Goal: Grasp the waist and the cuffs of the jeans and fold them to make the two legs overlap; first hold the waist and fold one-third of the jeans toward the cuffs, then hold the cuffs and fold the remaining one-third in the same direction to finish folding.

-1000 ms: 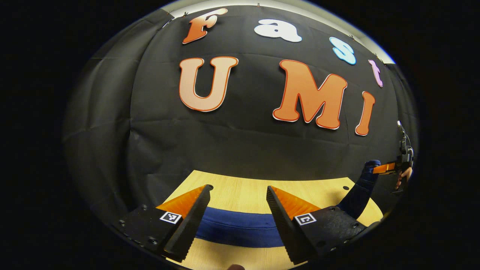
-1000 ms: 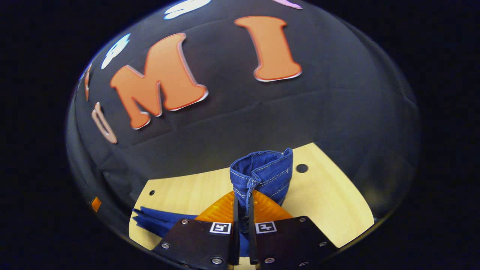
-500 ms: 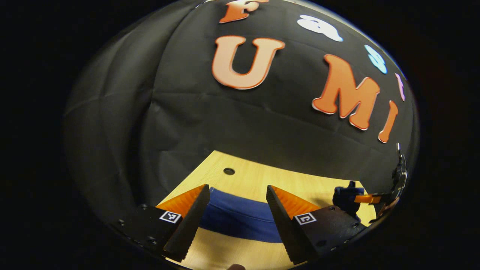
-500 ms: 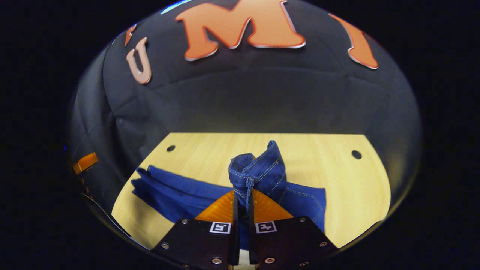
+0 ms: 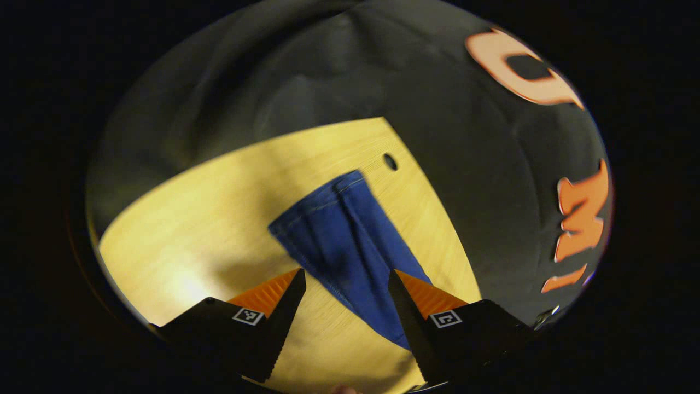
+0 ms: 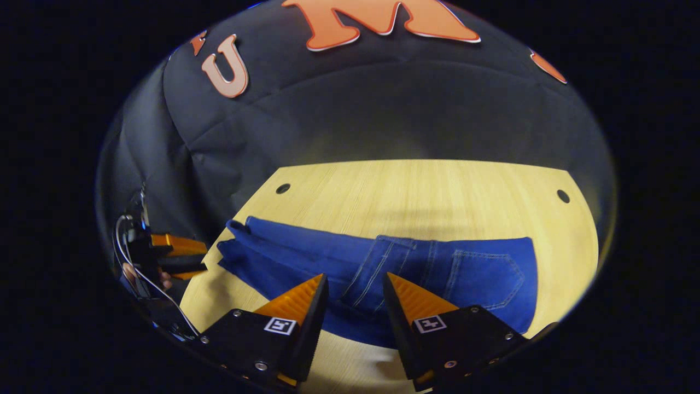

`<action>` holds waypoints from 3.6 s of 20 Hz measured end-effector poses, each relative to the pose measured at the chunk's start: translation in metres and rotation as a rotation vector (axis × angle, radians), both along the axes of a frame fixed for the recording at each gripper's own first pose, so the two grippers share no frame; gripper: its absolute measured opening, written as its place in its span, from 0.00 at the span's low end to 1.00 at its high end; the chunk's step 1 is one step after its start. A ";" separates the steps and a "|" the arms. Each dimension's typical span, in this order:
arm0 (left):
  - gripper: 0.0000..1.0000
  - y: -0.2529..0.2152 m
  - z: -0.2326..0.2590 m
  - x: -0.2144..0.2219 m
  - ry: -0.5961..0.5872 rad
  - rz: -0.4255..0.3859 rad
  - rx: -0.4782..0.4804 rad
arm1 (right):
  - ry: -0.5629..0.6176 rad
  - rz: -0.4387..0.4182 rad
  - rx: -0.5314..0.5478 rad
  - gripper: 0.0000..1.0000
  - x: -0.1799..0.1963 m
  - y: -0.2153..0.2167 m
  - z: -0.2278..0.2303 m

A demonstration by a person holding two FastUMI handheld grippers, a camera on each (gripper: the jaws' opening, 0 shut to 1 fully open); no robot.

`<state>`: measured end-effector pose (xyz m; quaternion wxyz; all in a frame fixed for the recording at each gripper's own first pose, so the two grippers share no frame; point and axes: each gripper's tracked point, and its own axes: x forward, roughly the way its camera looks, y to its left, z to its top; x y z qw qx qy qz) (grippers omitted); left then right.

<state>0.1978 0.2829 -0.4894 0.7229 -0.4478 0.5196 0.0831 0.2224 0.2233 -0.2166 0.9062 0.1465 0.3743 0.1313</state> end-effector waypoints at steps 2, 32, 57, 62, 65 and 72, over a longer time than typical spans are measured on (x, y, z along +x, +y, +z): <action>0.94 0.012 -0.031 -0.004 0.071 0.066 -0.027 | -0.029 -0.033 -0.011 0.69 0.002 -0.018 0.015; 0.05 -0.103 0.147 0.087 -0.559 -0.235 0.126 | -0.262 -0.270 -0.051 0.76 -0.031 -0.201 0.116; 0.78 -0.455 0.249 -0.015 -0.912 -0.901 0.248 | -0.421 -0.329 -0.126 0.90 -0.054 -0.303 0.142; 0.96 -0.376 0.309 0.015 -1.083 -0.692 0.459 | -0.578 -0.342 -0.206 0.94 -0.044 -0.295 0.187; 0.96 -0.337 0.326 0.026 -1.111 -0.564 0.548 | -0.708 -0.343 -0.266 0.94 -0.040 -0.282 0.225; 0.93 -0.250 0.387 0.018 -1.188 -0.342 0.725 | -0.778 -0.252 -0.220 0.95 -0.036 -0.227 0.241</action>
